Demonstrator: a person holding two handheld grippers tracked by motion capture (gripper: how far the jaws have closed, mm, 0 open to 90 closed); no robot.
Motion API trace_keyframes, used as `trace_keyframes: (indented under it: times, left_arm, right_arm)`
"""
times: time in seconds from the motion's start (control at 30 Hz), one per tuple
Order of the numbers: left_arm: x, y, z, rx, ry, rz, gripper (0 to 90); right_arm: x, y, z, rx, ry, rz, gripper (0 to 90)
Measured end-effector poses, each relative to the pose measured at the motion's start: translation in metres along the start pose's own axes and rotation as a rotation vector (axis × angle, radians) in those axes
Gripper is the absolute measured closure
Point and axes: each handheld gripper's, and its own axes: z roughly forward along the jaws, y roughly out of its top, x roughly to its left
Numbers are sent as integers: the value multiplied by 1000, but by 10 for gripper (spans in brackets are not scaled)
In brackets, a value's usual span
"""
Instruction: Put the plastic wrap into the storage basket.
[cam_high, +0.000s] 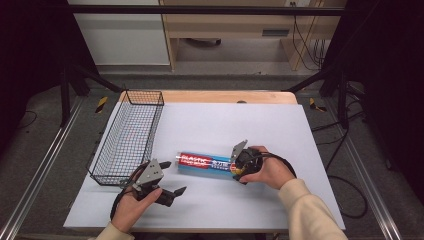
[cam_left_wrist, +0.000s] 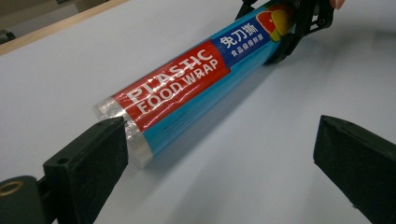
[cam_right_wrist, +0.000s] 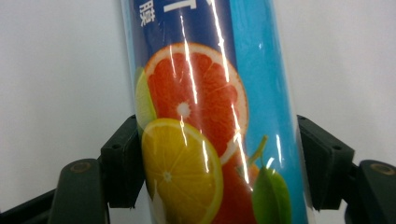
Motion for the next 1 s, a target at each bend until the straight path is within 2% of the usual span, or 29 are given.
trace_keyframes:
  times: [0.13, 0.17, 0.2, 0.27, 0.37, 0.4, 0.43, 0.47, 0.5, 0.53, 0.57, 0.6, 0.67, 0.7, 0.73, 0.83, 0.9, 0.93, 0.97, 1.0]
  left_arm:
    - [-1, 5, -5, -8, 23, 32, 37]
    - [-1, 5, -5, -8, 23, 32, 37]
    - [-1, 7, -6, -11, 25, 41, 37]
    - [-1, 16, -7, 1, 42, 86, 37]
    - [0, 25, -7, 5, 39, 103, 38]
    - [4, 36, -5, 34, 43, 162, 37]
    - [4, 36, -5, 34, 43, 162, 38]
    - [6, 48, -2, 67, 63, 220, 37]
    - [6, 48, -2, 67, 63, 220, 37]
    - [6, 61, 1, 78, 61, 265, 37]
    - [6, 61, 1, 78, 61, 265, 37]
    - [6, 73, 6, 98, 62, 310, 37]
    - [5, 83, 11, 126, 58, 360, 38]
    - [5, 83, 11, 126, 58, 360, 39]
    - [4, 91, 16, 148, 54, 391, 39]
    - [4, 98, 21, 154, 56, 400, 42]
    - [3, 104, 26, 166, 60, 425, 51]
    - [2, 108, 32, 185, 58, 461, 56]
    - [2, 108, 32, 185, 58, 461, 62]
    - [2, 110, 35, 195, 63, 482, 62]
  right_arm:
    - [10, 0, -6, -21, -74, -50, 293]
    - [10, 0, -6, -21, -74, -50, 293]
    - [13, 0, -11, -20, -103, -75, 295]
    - [14, 0, -18, -32, -112, -80, 295]
    - [16, 0, -26, -43, -129, -81, 295]
    - [16, 2, -36, -44, -148, -100, 295]
    - [16, 2, -36, -44, -148, -100, 295]
    - [17, 6, -45, -44, -162, -107, 295]
    - [17, 6, -45, -44, -162, -107, 295]
    - [16, 9, -54, -36, -174, -130, 295]
    - [16, 9, -54, -36, -174, -130, 295]
    - [14, 13, -62, -30, -186, -143, 295]
    - [12, 16, -69, -29, -197, -154, 296]
    - [12, 16, -69, -29, -197, -154, 296]
    - [10, 20, -76, -23, -211, -159, 296]
    - [10, 24, -81, -17, -230, -167, 296]
    - [8, 30, -90, -16, -244, -180, 296]
    - [8, 32, -92, -17, -252, -187, 296]
    - [8, 32, -92, -17, -252, -187, 296]
    - [9, 34, -95, -12, -252, -186, 297]
